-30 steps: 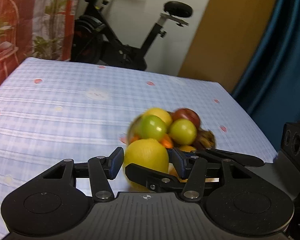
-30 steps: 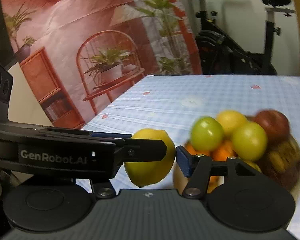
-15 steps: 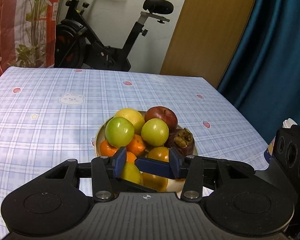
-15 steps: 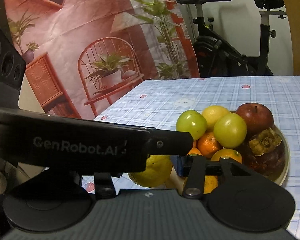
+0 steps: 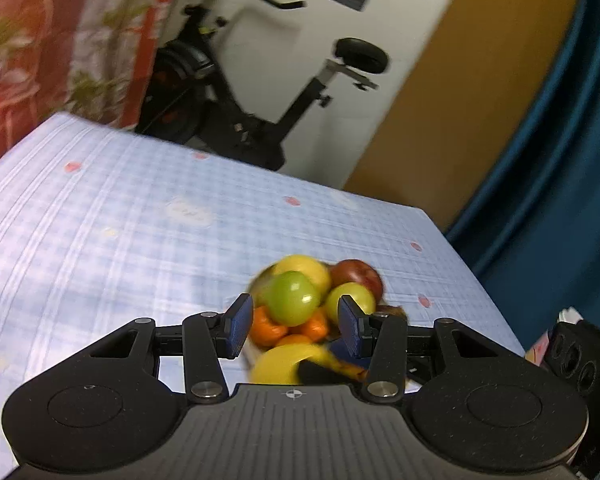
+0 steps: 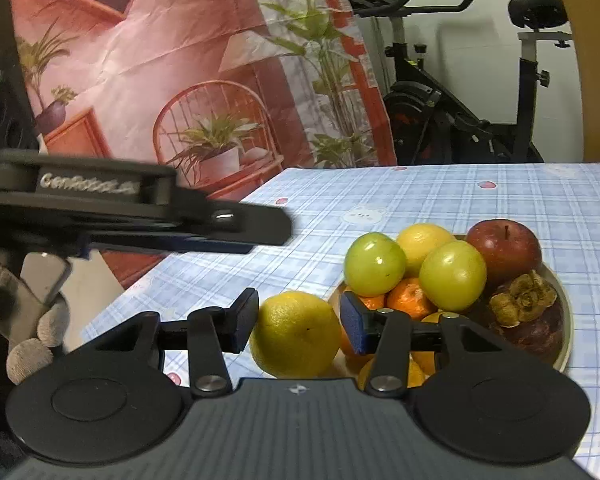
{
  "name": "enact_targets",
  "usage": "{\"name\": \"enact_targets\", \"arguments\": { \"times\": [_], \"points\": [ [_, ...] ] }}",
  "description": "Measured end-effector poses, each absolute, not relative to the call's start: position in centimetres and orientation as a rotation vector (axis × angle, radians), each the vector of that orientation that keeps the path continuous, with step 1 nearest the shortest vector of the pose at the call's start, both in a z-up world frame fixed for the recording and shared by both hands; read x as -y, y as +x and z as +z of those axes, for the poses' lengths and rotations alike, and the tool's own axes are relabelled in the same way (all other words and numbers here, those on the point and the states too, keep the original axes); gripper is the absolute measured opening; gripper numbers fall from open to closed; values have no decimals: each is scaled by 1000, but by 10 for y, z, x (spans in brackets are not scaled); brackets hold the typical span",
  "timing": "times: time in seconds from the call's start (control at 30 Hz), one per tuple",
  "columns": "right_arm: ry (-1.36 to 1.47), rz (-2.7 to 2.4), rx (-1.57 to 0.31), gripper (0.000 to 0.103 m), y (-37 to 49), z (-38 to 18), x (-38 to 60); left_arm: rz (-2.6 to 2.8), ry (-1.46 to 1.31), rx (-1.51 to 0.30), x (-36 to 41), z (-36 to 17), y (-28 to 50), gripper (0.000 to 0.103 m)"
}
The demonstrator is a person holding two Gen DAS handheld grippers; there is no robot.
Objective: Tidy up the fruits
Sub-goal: 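Lower the lemon onto the plate edge and open the left gripper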
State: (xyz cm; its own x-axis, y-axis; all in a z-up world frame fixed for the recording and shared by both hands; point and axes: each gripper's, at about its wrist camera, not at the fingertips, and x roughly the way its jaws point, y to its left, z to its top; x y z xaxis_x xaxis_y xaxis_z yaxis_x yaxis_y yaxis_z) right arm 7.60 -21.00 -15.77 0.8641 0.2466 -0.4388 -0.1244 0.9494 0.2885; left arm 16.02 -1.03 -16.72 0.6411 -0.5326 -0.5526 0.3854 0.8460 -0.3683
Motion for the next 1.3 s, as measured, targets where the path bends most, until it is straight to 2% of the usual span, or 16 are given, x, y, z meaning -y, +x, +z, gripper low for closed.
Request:
{"name": "enact_targets", "arguments": {
  "times": [0.23, 0.57, 1.3],
  "points": [
    [311, 120, -474, 48, 74, -157, 230, -548, -249, -756, -4, -184, 158, 48],
    [319, 120, -475, 48, 76, -153, 238, -648, -185, -822, 20, -206, 155, 50],
    [353, -34, -451, 48, 45, -140, 279, -678, -117, -753, 77, -199, 187, 49]
  ]
}}
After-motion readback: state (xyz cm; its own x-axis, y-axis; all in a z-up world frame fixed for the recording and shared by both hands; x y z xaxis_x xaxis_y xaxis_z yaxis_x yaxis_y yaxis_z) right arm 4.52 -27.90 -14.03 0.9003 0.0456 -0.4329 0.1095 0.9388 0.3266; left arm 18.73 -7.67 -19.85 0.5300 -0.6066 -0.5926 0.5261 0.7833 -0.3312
